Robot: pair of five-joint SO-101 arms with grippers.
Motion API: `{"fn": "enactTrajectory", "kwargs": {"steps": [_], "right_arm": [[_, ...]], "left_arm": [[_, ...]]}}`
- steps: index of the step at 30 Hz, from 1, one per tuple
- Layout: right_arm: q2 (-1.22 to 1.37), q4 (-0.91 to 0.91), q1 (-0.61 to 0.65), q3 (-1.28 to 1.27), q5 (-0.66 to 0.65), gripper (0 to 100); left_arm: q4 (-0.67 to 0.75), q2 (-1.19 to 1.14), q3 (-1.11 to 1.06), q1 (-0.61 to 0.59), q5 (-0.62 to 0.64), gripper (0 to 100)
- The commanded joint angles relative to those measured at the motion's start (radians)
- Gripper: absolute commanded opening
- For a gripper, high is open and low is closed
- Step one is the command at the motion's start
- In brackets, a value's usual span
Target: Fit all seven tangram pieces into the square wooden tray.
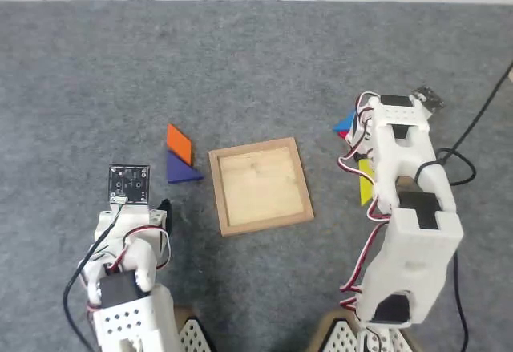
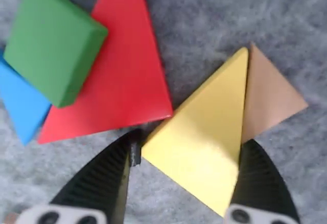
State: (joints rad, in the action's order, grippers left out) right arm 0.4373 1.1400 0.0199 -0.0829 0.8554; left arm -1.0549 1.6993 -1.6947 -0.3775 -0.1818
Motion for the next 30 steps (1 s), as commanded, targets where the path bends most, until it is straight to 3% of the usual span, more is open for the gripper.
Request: {"fn": "enactTrajectory", "kwargs": {"steps": [1,4,10,18,22,30], "right_arm": [[-0.008,0.005,0.016,0.008,-0.038,17.2],[-0.019,0.015,0.012,0.005,-0.054,12.3],[-0.119,0.119,0.022,0.077,-0.222,3.2],[-0.263,0.173,0.091,0.086,-0.411,2.7],[-0.286,0.200,0.128,0.086,-0.442,2.8],[-0.285,0.191,0.071,0.017,-0.565,2.5]], "left_arm": [[-0.003,0.011,0.005,0.002,-0.008,22],[-0.003,0.011,0.005,0.002,-0.008,22],[-0.003,0.011,0.005,0.002,-0.008,22],[-0.003,0.011,0.005,0.002,-0.008,22],[-0.003,0.011,0.005,0.002,-0.008,22],[-0.003,0.011,0.005,0.002,-0.008,22]]}}
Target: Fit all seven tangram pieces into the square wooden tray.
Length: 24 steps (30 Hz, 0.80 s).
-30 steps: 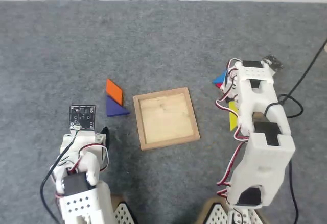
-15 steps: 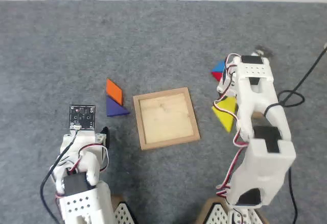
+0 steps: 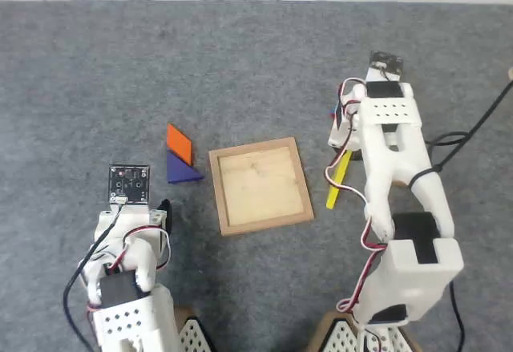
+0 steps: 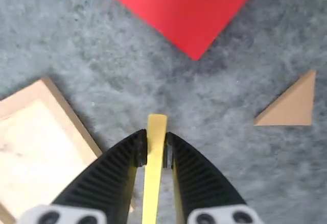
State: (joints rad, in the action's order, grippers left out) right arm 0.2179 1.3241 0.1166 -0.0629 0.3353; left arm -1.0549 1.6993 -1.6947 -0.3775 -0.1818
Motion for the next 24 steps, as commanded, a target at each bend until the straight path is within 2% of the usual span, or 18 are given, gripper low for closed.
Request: {"fn": "enactTrajectory", "kwargs": {"steps": [1,8,10,15,21,24], "right_arm": [[-0.065,0.007,-0.027,-0.011,-0.061,1.4],[-0.122,0.016,-0.024,0.008,-0.141,0.6],[-0.174,0.016,0.016,0.034,-0.173,0.6],[-0.295,0.007,0.200,0.051,-0.252,0.6],[-0.272,-0.044,0.463,0.048,-0.221,0.6],[-0.226,-0.124,0.529,0.046,-0.218,0.6]], "left_arm": [[-0.003,0.011,0.005,0.002,-0.008,22],[-0.003,0.011,0.005,0.002,-0.008,22],[-0.003,0.011,0.005,0.002,-0.008,22],[-0.003,0.011,0.005,0.002,-0.008,22],[-0.003,0.011,0.005,0.002,-0.008,22],[-0.003,0.011,0.005,0.002,-0.008,22]]}}
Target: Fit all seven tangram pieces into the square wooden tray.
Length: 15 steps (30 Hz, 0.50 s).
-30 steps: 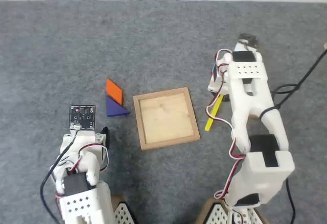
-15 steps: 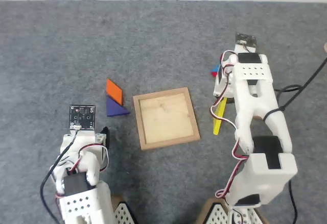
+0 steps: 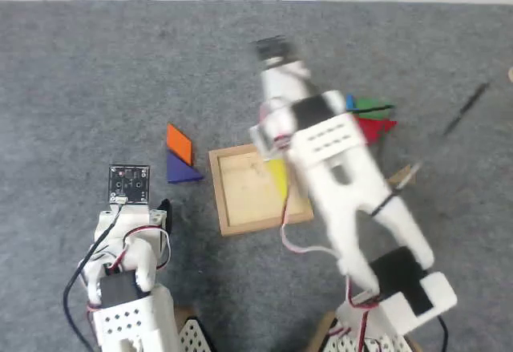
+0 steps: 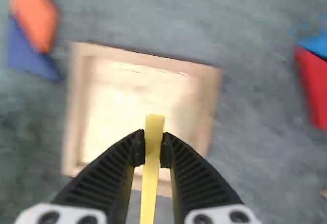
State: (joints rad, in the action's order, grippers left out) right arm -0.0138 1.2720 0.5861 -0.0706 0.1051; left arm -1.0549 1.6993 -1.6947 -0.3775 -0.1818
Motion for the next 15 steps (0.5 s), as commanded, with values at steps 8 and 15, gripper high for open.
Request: {"fn": "enactTrajectory", "kwargs": {"steps": [8,15], "right_arm": [[0.257,-0.245,0.094,0.060,0.097,0.6],[0.257,-0.228,0.107,0.061,-0.114,0.6]], "left_arm": [[-0.003,0.011,0.005,0.002,-0.008,22],[-0.003,0.011,0.005,0.002,-0.008,22]]}}
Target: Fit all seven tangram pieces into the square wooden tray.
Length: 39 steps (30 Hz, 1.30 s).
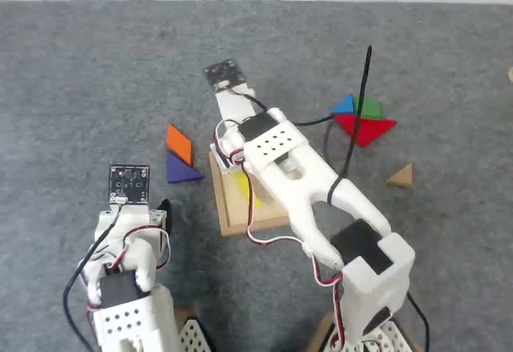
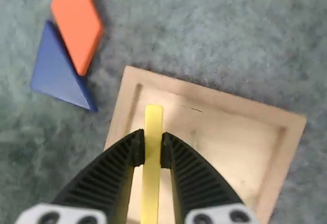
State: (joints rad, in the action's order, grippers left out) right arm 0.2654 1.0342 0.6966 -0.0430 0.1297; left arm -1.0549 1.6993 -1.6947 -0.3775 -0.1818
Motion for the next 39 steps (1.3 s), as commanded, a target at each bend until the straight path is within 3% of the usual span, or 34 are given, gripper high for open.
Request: {"fn": "enactTrajectory", "kwargs": {"steps": [1,5,14,23,32,39], "right_arm": [[-0.027,0.028,-0.005,0.037,-0.206,0.6],[-0.007,0.124,-0.015,0.087,-0.542,0.8],[0.105,0.157,0.030,0.114,-0.852,0.8],[0.096,-0.044,0.019,0.114,-0.786,1.1],[0.090,-0.084,-0.114,0.115,-0.766,23.4],[0.028,-0.074,-0.154,0.114,-0.723,24.5]], "left_arm": [[-0.003,0.011,0.005,0.002,-0.008,22],[-0.003,0.011,0.005,0.002,-0.008,22],[-0.003,0.011,0.005,0.002,-0.008,22],[-0.003,0.011,0.005,0.002,-0.008,22],[-0.003,0.011,0.005,0.002,-0.008,22],[-0.003,0.011,0.005,0.002,-0.008,22]]}}
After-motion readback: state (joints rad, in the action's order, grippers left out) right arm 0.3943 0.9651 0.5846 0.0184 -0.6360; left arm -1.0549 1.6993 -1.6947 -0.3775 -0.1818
